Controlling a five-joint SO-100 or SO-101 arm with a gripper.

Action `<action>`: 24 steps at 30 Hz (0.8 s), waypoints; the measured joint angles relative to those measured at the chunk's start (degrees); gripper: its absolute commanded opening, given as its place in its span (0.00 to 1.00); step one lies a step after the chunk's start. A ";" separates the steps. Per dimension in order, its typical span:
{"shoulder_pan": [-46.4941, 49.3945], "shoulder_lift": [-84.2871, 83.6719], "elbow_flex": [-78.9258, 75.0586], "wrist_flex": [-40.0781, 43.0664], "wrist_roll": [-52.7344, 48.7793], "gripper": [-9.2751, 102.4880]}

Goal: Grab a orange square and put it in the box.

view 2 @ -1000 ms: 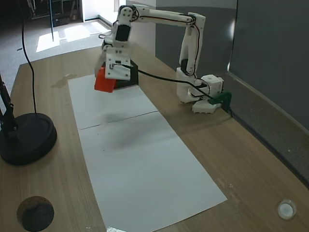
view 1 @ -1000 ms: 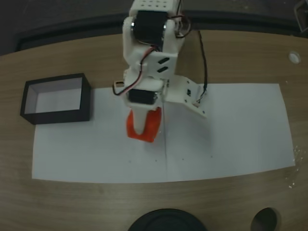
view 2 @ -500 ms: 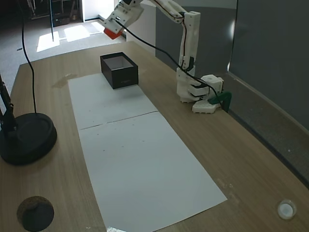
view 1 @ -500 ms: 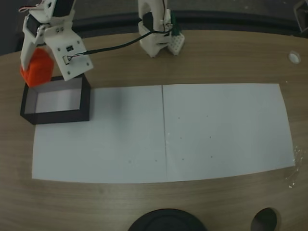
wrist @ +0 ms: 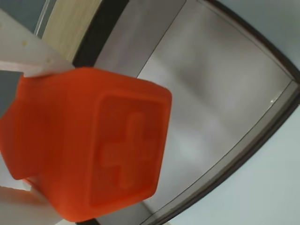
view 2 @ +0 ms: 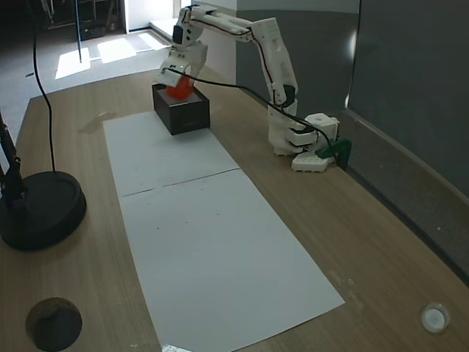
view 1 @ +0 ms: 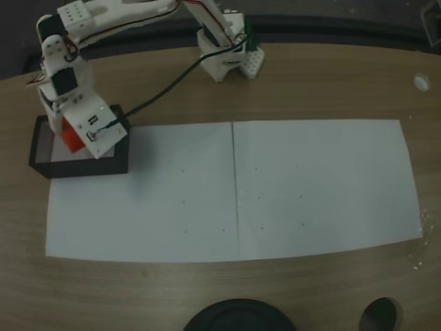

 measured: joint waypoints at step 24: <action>-6.24 7.47 -18.81 8.70 0.09 0.27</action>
